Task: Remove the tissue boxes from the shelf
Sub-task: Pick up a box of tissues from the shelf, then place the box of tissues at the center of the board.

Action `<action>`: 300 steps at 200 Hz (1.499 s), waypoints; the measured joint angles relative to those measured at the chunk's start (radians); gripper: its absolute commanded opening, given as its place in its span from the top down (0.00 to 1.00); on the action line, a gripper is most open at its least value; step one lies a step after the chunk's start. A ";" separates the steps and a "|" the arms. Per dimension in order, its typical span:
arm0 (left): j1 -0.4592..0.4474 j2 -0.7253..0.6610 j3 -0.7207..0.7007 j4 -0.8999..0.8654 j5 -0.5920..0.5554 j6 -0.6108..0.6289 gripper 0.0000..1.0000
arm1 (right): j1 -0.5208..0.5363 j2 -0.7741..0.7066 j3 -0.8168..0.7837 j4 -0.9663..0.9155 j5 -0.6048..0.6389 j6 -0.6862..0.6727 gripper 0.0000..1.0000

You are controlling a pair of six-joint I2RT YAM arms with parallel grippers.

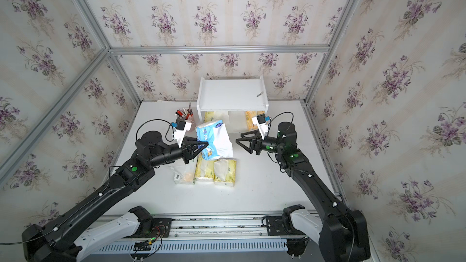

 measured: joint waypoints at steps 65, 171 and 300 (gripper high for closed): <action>0.000 0.041 0.001 0.041 0.097 0.047 0.85 | 0.080 0.044 0.050 -0.001 -0.114 0.054 0.31; 0.001 0.095 0.023 0.075 0.167 0.048 0.68 | 0.122 0.075 0.099 -0.027 -0.109 0.089 0.90; 0.000 -0.236 -0.029 -0.126 -0.341 0.165 0.01 | -0.170 -0.095 0.111 -0.692 0.074 -0.110 0.98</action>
